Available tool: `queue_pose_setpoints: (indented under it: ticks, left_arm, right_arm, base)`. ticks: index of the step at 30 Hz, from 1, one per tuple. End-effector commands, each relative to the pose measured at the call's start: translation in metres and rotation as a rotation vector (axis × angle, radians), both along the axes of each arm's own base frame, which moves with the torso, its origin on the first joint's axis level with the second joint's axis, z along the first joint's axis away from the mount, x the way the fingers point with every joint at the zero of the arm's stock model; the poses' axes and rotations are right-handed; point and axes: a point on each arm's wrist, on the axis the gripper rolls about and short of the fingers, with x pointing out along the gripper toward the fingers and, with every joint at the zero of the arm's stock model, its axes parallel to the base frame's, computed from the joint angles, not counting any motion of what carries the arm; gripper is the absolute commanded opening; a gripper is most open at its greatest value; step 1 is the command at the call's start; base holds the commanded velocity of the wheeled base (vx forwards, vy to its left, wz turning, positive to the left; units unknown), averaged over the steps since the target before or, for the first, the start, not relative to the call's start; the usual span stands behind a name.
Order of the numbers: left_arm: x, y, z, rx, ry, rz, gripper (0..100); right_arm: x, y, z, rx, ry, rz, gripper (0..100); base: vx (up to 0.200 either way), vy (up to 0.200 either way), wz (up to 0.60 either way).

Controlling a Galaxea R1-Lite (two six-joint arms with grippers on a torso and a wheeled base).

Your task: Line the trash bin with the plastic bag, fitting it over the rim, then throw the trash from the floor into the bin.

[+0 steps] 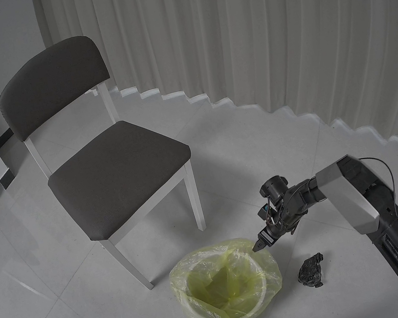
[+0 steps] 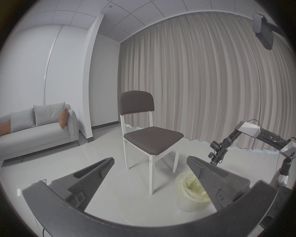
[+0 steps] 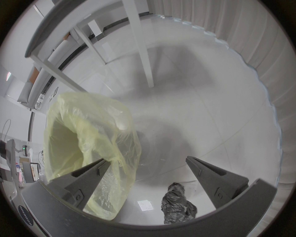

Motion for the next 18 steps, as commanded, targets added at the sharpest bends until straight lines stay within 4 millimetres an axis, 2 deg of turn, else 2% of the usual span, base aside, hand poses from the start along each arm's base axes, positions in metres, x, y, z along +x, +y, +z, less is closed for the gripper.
queue_pose_setpoints:
  ticks: [1, 4, 6, 12, 15, 18]
  left_arm:
    - [0.0, 0.0, -0.004, 0.0, 0.001, 0.0, 100]
    - [0.0, 0.0, -0.004, 0.0, 0.001, 0.0, 100]
    - [0.0, 0.0, -0.004, 0.0, 0.001, 0.0, 100]
    - [0.0, 0.0, -0.004, 0.0, 0.001, 0.0, 100]
    - [0.0, 0.0, -0.004, 0.0, 0.001, 0.0, 100]
    - [0.0, 0.0, -0.004, 0.0, 0.001, 0.0, 100]
  right_arm:
    - [0.011, -0.017, 0.06, 0.025, -0.089, -0.036, 100]
    - [0.015, -0.028, 0.07, 0.029, -0.104, -0.06, 100]
    - [0.015, -0.028, 0.075, 0.032, -0.111, -0.06, 100]
    - [0.018, -0.042, 0.074, 0.029, -0.099, -0.088, 100]
    - [0.017, -0.043, 0.073, 0.026, -0.091, -0.068, 100]
    - [0.015, -0.032, 0.068, 0.014, -0.098, -0.011, 100]
  base:
    - [0.0, 0.0, 0.0]
    - [0.0, 0.0, 0.0]
    - [0.0, 0.0, 0.0]
    - [0.0, 0.0, 0.0]
    - [0.0, 0.0, 0.0]
    - [0.0, 0.0, 0.0]
